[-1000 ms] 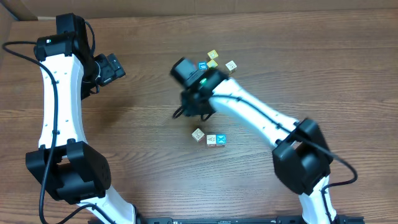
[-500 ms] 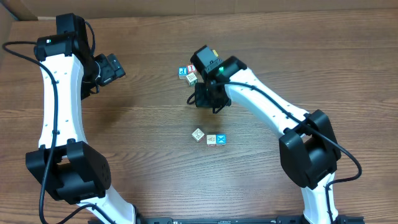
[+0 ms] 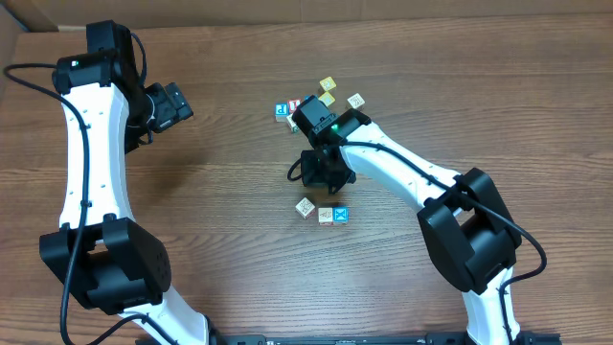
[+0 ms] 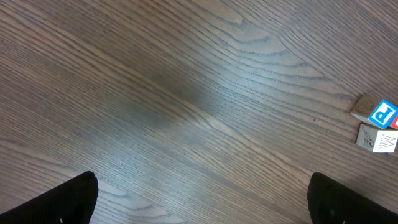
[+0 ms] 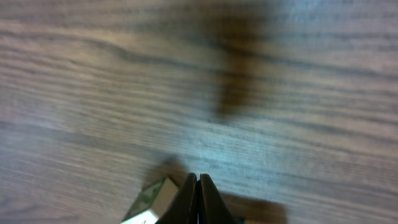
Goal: Flip 3 blocks
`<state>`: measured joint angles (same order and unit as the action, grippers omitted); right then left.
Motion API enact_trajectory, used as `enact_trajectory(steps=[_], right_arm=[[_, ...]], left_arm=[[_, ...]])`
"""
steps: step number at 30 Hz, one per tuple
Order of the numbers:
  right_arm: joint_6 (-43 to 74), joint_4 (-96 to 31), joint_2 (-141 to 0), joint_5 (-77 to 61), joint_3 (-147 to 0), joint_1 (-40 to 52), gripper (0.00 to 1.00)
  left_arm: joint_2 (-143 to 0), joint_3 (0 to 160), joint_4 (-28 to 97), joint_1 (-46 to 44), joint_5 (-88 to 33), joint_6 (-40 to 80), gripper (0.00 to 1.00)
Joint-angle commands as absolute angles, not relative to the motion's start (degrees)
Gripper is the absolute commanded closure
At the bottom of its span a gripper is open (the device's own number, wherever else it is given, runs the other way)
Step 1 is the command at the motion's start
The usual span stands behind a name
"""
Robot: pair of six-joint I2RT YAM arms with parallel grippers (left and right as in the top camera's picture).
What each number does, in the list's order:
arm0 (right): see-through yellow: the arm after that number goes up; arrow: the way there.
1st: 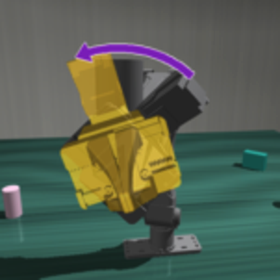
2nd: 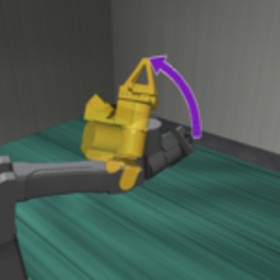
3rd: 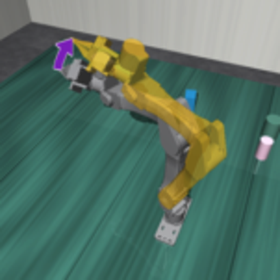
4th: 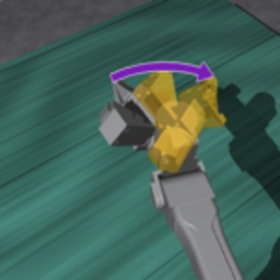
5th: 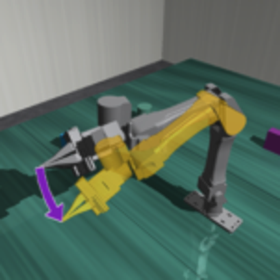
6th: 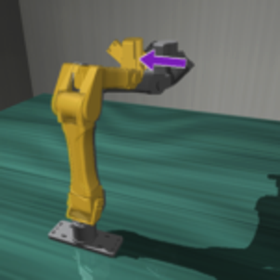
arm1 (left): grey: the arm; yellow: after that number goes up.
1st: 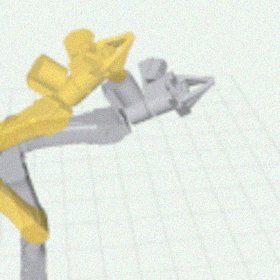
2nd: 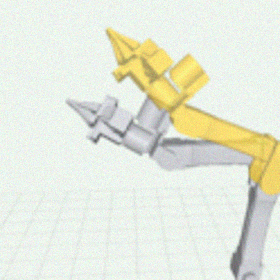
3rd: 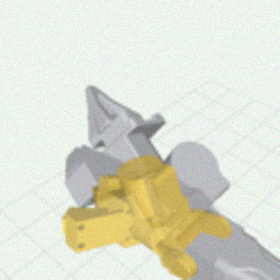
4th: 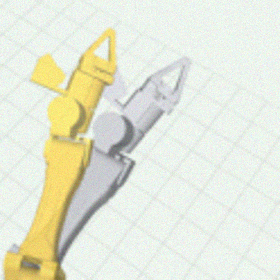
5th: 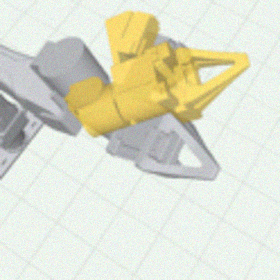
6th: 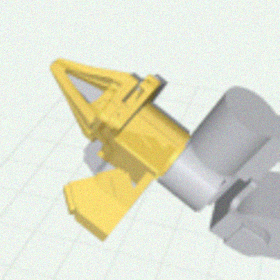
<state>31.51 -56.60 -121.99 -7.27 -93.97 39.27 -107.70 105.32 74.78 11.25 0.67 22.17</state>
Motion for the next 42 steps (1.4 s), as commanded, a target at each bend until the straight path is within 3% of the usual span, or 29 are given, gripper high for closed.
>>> enact_trajectory(steps=[1, 16, 42], right_arm=[[31.5, -57.3, -120.8, -7.4, -93.7, 40.9, 0.96], [31.5, -56.9, -120.8, -5.7, -93.3, 45.0, 0.96], [31.5, -57.3, -120.8, -6.5, -93.7, 40.5, 0.96]], left_arm=[[-108.1, 106.6, 74.7, 10.9, 0.4, 22.3, 0.00], [-108.1, 106.6, 74.7, 10.9, 0.4, 22.3, 0.00], [-108.1, 106.6, 74.7, 10.9, 0.4, 22.3, 0.00]])
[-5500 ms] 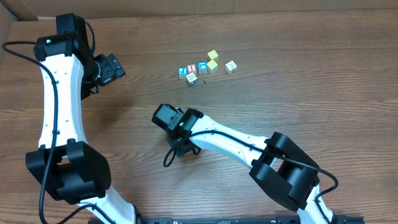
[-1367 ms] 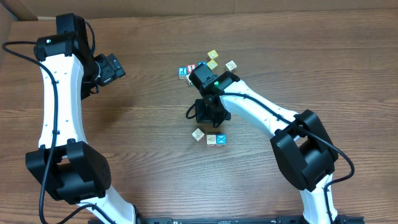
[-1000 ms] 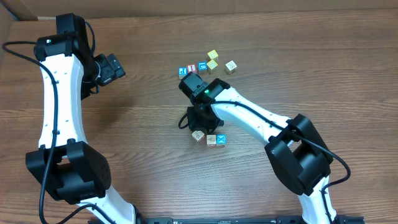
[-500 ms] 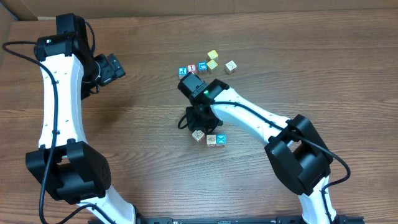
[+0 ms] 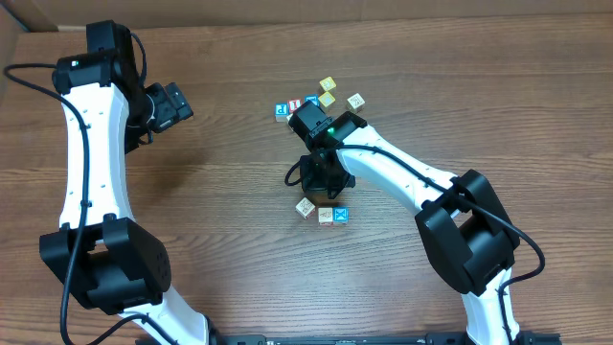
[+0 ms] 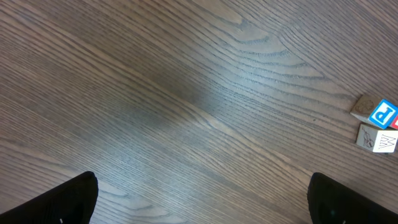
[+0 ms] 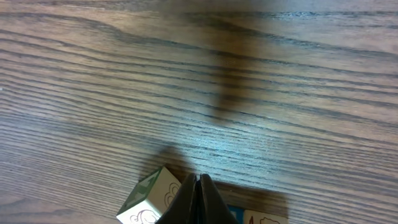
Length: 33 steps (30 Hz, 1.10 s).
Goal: Flip 3 blocks
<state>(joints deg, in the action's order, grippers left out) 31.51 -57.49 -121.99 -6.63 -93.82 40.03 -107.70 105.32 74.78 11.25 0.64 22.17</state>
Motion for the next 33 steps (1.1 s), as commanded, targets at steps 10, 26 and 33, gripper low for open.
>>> enact_trajectory(steps=[10, 26, 33], right_arm=[[31.5, -59.1, -120.8, -6.6, -93.7, 40.5, 0.96], [31.5, -60.4, -120.8, -12.3, -93.7, 40.6, 0.96], [29.9, -58.2, -120.8, -12.1, -93.7, 40.4, 0.96]], left_arm=[[-108.1, 106.6, 74.7, 10.9, 0.4, 22.3, 0.00], [-108.1, 106.6, 74.7, 10.9, 0.4, 22.3, 0.00], [-108.1, 106.6, 74.7, 10.9, 0.4, 22.3, 0.00]])
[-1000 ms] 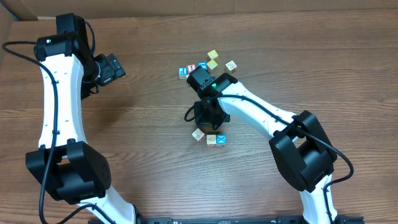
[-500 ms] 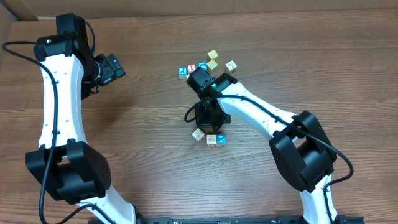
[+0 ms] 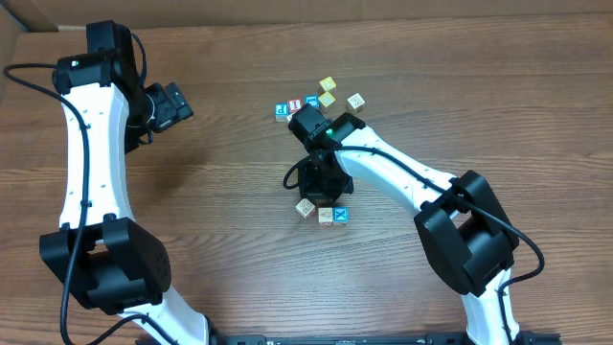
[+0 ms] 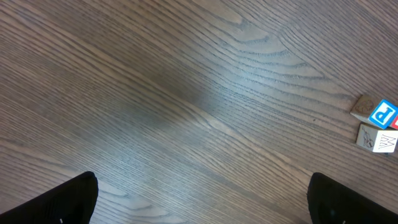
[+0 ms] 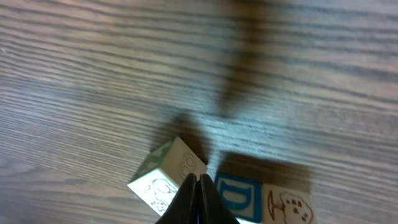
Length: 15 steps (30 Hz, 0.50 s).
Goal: Flip 3 blocks
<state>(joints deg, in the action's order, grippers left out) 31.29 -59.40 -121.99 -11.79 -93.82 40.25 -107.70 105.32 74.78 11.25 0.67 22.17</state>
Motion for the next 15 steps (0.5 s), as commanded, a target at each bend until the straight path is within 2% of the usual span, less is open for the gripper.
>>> enact_trajectory(steps=[1, 8, 15], right_arm=[[29.7, -57.4, -120.8, -11.9, -93.7, 40.2, 0.96], [29.7, -55.1, -120.8, -12.1, -93.7, 39.5, 0.95], [29.7, -53.5, -120.8, -10.3, -93.7, 39.5, 0.89]], left_arm=[[-108.1, 106.6, 74.7, 10.9, 0.4, 22.3, 0.00], [-108.1, 106.6, 74.7, 10.9, 0.4, 22.3, 0.00], [-108.1, 106.6, 74.7, 10.9, 0.4, 22.3, 0.00]])
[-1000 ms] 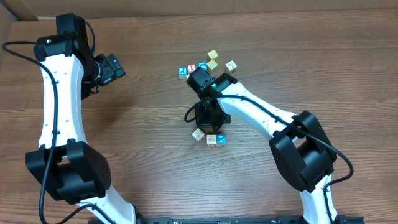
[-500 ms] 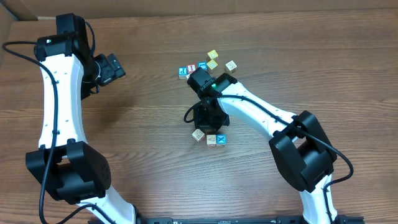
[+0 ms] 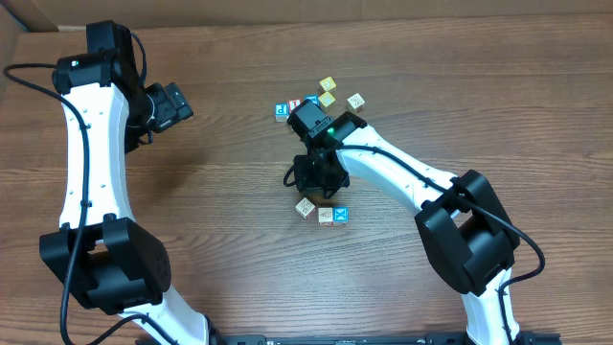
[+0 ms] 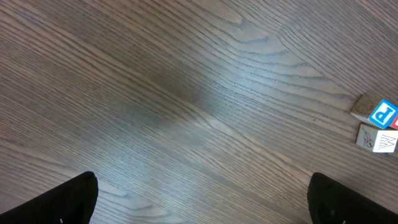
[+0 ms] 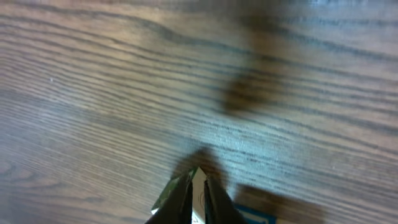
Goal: Flip 3 blocks
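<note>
Three small blocks lie in a short row on the table: a cream one with green sides (image 3: pixel 306 206), a tan picture one (image 3: pixel 326 216) and a blue one (image 3: pixel 342 214). My right gripper (image 3: pixel 311 182) hangs just behind the cream block (image 5: pixel 198 186). Its fingers (image 5: pixel 185 200) stand a narrow gap apart, and the block's white face shows through that gap. A strip of the blue block (image 5: pixel 252 218) shows at the bottom edge. My left gripper (image 3: pixel 177 103) is far to the left, wide open (image 4: pixel 202 193) over bare wood.
Several more blocks are clustered at the back of the table, among them a blue letter block (image 3: pixel 281 110), a yellow one (image 3: pixel 328 84) and a cream one (image 3: pixel 355 100). The left wrist view catches the blue P block (image 4: pixel 383 114) and a white block (image 4: pixel 377 139) at its right edge.
My right gripper has pulled back a little from the row of three blocks. Its fingers, pressed together before, now stand slightly apart. The left arm has not moved.
My right gripper was shut, with the cream block just in front of its tips. At each later moment it stood closer over the row, and the blue and tan blocks came into its view. Now it is drawn back a little with its fingers slightly parted. The left arm stayed still.
</note>
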`<state>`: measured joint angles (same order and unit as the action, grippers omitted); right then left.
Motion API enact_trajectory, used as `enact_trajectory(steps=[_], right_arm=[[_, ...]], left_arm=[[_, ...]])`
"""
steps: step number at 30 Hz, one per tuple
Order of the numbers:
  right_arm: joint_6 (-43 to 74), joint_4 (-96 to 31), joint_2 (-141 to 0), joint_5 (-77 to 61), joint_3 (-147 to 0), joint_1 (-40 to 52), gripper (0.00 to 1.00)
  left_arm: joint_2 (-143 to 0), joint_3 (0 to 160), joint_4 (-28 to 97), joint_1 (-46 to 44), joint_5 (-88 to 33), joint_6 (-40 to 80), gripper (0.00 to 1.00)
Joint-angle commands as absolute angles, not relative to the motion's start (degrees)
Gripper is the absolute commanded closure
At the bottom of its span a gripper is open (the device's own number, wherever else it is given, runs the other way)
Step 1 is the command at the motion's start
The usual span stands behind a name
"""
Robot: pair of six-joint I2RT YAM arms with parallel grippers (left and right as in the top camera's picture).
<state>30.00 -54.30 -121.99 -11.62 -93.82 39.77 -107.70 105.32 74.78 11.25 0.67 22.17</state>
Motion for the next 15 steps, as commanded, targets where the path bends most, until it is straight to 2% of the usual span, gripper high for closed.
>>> enact_trajectory(steps=[1, 9, 15], right_arm=[[29.7, -53.2, -120.8, -10.2, -93.7, 39.5, 0.89], [26.9, -52.7, -120.7, -10.3, -93.9, 38.3, 0.96], [26.5, -55.9, -120.7, -15.5, -95.8, 34.1, 0.96]], left_arm=[[-108.1, 106.6, 74.7, 10.9, 0.4, 22.3, 0.00], [-108.1, 106.6, 74.7, 10.9, 0.4, 22.3, 0.00], [-108.1, 106.6, 74.7, 10.9, 0.4, 22.3, 0.00]])
